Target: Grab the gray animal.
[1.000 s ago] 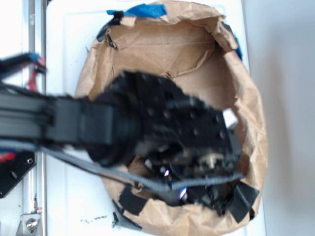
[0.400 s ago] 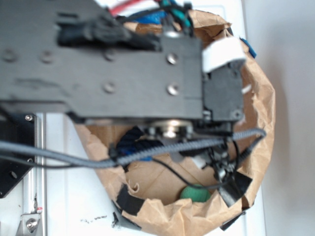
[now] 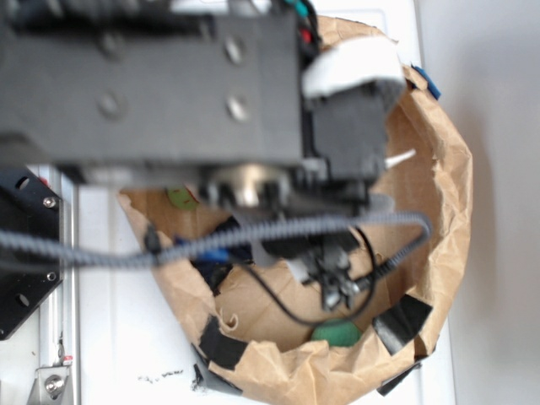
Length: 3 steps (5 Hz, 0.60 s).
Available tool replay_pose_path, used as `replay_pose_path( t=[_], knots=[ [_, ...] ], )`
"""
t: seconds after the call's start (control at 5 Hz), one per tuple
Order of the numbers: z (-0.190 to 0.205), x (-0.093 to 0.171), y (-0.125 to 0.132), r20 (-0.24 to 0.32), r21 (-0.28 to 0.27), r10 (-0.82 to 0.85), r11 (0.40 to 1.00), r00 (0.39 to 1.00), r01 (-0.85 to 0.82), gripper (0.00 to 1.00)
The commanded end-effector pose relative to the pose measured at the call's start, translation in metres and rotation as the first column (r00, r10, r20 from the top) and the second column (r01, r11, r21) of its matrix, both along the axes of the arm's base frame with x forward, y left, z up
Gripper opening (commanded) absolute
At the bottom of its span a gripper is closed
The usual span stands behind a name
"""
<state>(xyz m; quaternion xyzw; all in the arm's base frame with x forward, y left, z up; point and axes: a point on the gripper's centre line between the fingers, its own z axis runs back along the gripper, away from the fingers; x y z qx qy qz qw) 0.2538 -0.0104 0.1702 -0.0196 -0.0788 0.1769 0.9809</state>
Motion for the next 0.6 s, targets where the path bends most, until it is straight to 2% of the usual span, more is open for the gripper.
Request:
replay_pose_path(
  t=[0.0, 0.2, 0.4],
  knots=[
    [0.0290, 0.0019, 0.0204, 0.108, 0.060, -0.275, 0.961, 0.955, 0.270, 0.00],
    [0.0282, 0.0054, 0.0211, 0.079, 0.060, -0.280, 0.959, 0.957, 0.276, 0.00],
    [0.0251, 0.0070, 0.0204, 0.081, 0.081, -0.265, 0.963, 0.961, 0.259, 0.00]
  ],
)
